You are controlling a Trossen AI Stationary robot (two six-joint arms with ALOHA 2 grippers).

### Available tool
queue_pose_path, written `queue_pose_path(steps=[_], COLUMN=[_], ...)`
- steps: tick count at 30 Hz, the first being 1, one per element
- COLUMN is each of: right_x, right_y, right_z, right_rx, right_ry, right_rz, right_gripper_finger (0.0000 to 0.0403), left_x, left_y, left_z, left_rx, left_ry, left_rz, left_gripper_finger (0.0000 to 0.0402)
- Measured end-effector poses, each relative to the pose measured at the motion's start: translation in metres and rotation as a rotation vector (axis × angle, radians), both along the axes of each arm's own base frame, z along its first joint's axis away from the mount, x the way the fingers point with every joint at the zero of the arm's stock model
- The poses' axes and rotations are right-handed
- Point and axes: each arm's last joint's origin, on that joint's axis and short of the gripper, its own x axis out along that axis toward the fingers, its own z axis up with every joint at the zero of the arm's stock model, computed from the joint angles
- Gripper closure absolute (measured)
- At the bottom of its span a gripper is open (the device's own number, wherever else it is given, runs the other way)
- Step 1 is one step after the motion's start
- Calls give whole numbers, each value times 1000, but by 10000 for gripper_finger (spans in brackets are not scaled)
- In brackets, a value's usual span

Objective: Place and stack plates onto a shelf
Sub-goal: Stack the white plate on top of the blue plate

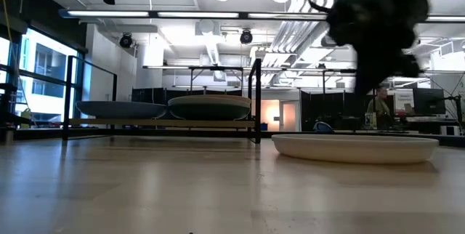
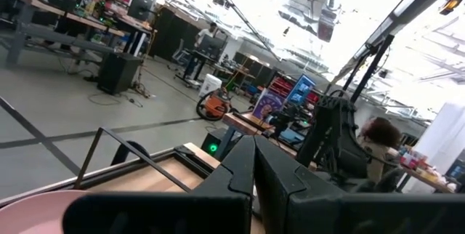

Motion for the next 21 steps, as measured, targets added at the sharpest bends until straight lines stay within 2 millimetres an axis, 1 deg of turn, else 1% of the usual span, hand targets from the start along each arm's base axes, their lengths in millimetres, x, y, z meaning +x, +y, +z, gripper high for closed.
queue_pose_path(steps=[3,7,9,12,15,18,21], right_x=[-30,-66,-78,-89,-93,-94,-92], right_y=[-5,-12,-15,-18,-20,-20,-19], right_z=[-3,-12,-18,-26,-35,-40,-42], right_rx=[46,143,195,270,319,340,344], right_ry=[69,36,-15,-105,-146,-124,-110], right_rz=[-76,-211,-274,-345,-382,-394,-382], right_gripper_finger=[402,390,376,344,307,273,253], left_x=[0,0,0,0,0,0,0], left_y=[0,0,0,0,0,0,0], left_z=[0,0,0,0,0,0,0], left_rx=[-6,-8,-7,-7,-7,-7,-9], left_ry=[-2,-2,-1,-1,-1,0,1], left_rz=[-2,-2,-2,-2,-2,-1,11], left_gripper_finger=[401,401,401,401,401,401,401])
